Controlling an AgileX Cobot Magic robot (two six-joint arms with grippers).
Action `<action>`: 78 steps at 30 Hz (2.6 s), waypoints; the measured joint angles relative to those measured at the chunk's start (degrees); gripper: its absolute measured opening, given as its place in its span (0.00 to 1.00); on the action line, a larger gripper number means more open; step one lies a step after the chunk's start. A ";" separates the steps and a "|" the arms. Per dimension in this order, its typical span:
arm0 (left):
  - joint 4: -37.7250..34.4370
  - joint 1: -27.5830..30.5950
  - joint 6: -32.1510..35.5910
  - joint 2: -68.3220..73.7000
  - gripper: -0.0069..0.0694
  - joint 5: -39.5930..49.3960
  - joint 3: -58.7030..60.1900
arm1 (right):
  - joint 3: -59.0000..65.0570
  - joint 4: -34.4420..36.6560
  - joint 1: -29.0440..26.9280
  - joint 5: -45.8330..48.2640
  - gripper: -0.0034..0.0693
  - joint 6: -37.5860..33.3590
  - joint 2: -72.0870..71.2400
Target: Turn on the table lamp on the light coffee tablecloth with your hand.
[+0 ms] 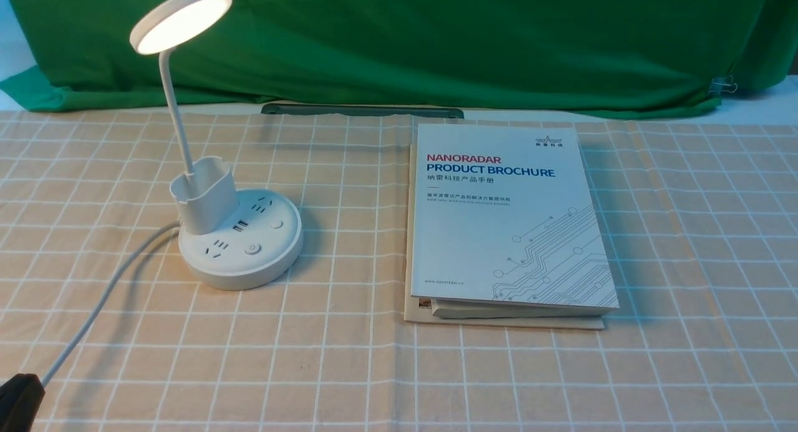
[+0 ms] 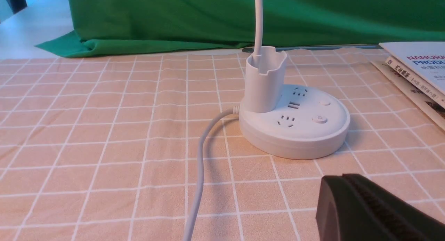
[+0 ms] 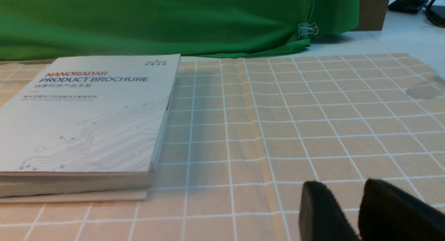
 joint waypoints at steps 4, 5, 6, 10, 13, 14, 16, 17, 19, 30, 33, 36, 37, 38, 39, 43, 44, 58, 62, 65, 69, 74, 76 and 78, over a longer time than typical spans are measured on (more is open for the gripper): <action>-1.63 0.40 2.46 -0.03 0.09 0.00 0.00 | 0.00 0.00 0.00 0.00 0.38 0.00 0.00; -1.71 0.64 2.73 -0.06 0.09 0.00 0.00 | 0.00 0.00 0.00 0.00 0.38 0.00 0.00; -1.90 0.69 2.86 -0.10 0.09 0.00 0.00 | 0.00 0.00 0.00 0.00 0.38 0.00 0.00; -1.96 1.03 2.94 -0.10 0.09 -0.10 0.00 | 0.00 0.00 0.00 0.00 0.38 0.00 0.00; -2.06 1.03 2.94 -0.10 0.09 -0.23 0.00 | 0.00 0.00 0.00 0.00 0.38 0.00 0.00; -2.06 1.03 2.94 -0.10 0.09 -0.23 0.00 | 0.00 0.00 0.00 0.00 0.38 0.00 0.00; -2.08 1.09 2.94 -0.10 0.09 -0.23 0.00 | 0.00 0.00 0.00 0.00 0.38 0.00 0.00; -2.13 1.09 2.94 -0.10 0.09 -0.23 0.00 | 0.00 0.00 0.00 0.00 0.38 0.00 0.00; -2.13 1.09 2.94 -0.10 0.09 -0.23 0.00 | 0.00 0.00 0.00 0.00 0.38 0.00 0.00; -2.13 1.09 2.94 -0.10 0.09 -0.23 0.00 | 0.00 0.00 0.00 0.00 0.38 0.00 0.00; -2.13 1.09 2.94 -0.10 0.09 -0.23 0.00 | 0.00 0.00 0.00 0.00 0.38 0.00 0.00; -2.13 1.09 2.94 -0.10 0.09 -0.23 0.00 | 0.00 0.00 0.00 0.00 0.38 0.00 0.00; -2.13 1.09 2.94 -0.10 0.09 -0.23 0.00 | 0.00 0.00 0.00 0.00 0.38 0.00 0.00; -2.13 1.09 2.94 -0.10 0.09 -0.23 0.00 | 0.00 0.00 0.00 0.00 0.38 0.00 0.00; -2.13 1.09 2.94 -0.10 0.09 -0.23 0.00 | 0.00 0.00 0.00 0.00 0.38 0.00 0.00; -2.13 1.09 2.94 -0.10 0.09 -0.23 0.00 | 0.00 0.05 0.00 0.00 0.38 0.00 0.00; -2.13 1.09 2.94 -0.10 0.09 -0.23 0.00 | 0.00 0.05 0.00 0.00 0.38 0.00 0.00; -2.13 1.09 2.94 -0.10 0.09 -0.23 0.00 | 0.00 0.05 0.00 0.00 0.38 0.00 0.00; -2.13 1.09 2.94 -0.10 0.09 -0.23 0.00 | 0.00 0.05 0.00 0.00 0.38 0.00 0.00; -2.13 1.09 2.94 -0.10 0.09 -0.23 0.00 | 0.00 0.05 0.00 0.00 0.38 0.00 0.00; -2.13 1.09 2.94 -0.10 0.09 -0.23 0.00 | 0.00 0.05 0.00 0.00 0.38 0.00 0.00; -2.13 1.09 2.94 -0.10 0.09 -0.23 0.00 | 0.00 0.05 0.00 0.00 0.38 0.00 0.00; -2.13 1.09 2.94 -0.10 0.09 -0.23 0.00 | 0.00 0.05 0.00 0.00 0.38 0.00 0.00; -2.13 1.09 2.94 -0.10 0.09 -0.23 0.00 | 0.00 0.05 0.00 0.06 0.38 0.00 0.00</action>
